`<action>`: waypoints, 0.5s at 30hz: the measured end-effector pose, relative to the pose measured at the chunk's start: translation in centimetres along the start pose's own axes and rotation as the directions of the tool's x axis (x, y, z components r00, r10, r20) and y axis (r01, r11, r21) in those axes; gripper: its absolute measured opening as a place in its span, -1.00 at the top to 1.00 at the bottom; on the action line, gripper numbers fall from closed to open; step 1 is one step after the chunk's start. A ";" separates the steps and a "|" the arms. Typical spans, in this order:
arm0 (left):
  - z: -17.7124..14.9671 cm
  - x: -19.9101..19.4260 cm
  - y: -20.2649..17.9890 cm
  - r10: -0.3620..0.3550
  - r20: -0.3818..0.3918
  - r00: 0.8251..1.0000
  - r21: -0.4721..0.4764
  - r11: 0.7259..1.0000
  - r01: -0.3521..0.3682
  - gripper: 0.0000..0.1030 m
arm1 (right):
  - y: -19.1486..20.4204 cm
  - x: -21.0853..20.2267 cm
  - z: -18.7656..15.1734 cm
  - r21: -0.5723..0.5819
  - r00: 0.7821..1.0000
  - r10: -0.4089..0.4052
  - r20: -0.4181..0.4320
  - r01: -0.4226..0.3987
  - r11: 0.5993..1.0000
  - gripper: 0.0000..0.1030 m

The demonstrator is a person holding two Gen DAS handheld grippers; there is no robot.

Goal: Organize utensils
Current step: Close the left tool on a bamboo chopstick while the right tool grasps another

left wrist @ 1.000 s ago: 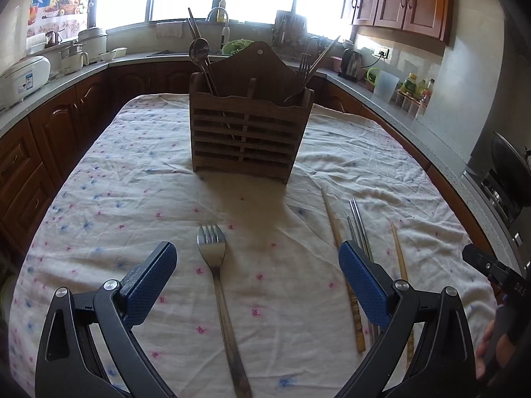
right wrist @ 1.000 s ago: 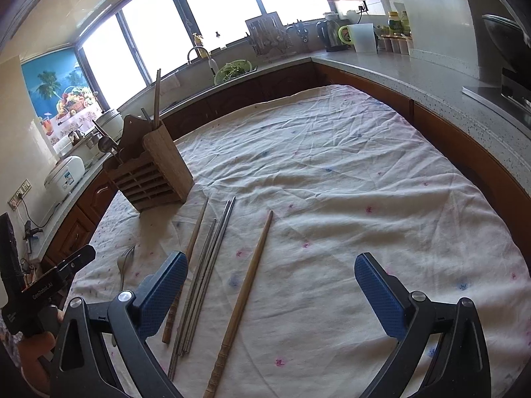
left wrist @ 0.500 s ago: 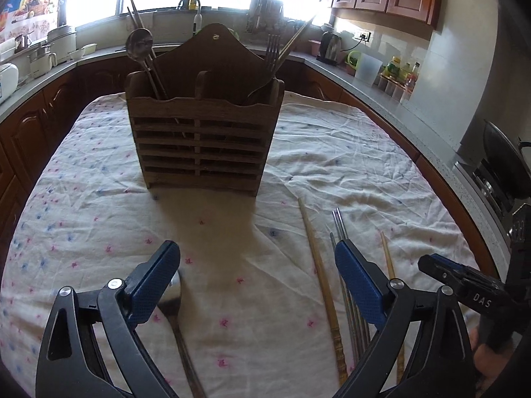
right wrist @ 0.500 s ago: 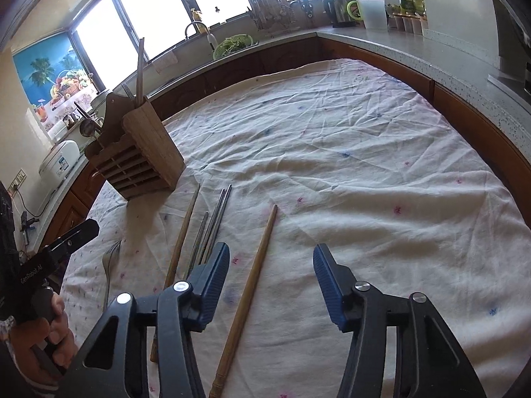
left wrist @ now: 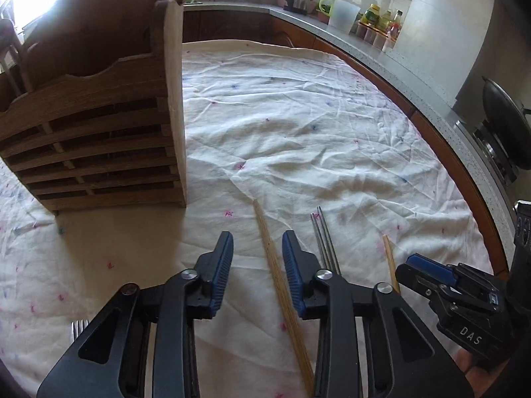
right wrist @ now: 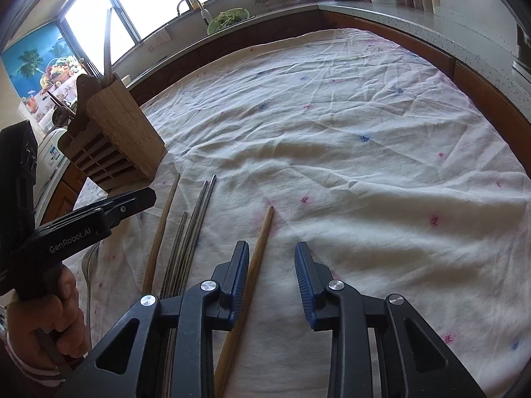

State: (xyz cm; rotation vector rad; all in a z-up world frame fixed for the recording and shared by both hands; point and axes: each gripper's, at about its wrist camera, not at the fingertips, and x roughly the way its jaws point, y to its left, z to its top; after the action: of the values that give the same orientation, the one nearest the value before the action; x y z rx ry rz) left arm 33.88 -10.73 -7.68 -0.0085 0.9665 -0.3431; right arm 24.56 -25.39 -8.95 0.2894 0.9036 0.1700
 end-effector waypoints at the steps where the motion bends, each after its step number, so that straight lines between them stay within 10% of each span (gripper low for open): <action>1: 0.1 0.5 -0.1 0.002 -0.011 1.000 0.009 1.000 -0.002 0.58 | 0.0 0.1 0.1 -0.003 1.000 -0.002 0.001 0.002 1.000 0.47; 15: -3.7 -1.2 -0.2 0.017 -0.083 0.996 0.155 0.988 -0.004 0.72 | 0.9 0.3 -0.1 -0.100 0.999 -0.018 -0.027 0.016 0.995 0.84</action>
State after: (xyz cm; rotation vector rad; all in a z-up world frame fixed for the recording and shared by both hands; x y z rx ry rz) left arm 30.22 -10.05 -8.77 0.1538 1.0203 -0.4111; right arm 24.68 -24.41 -8.93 0.1873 0.9223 0.2030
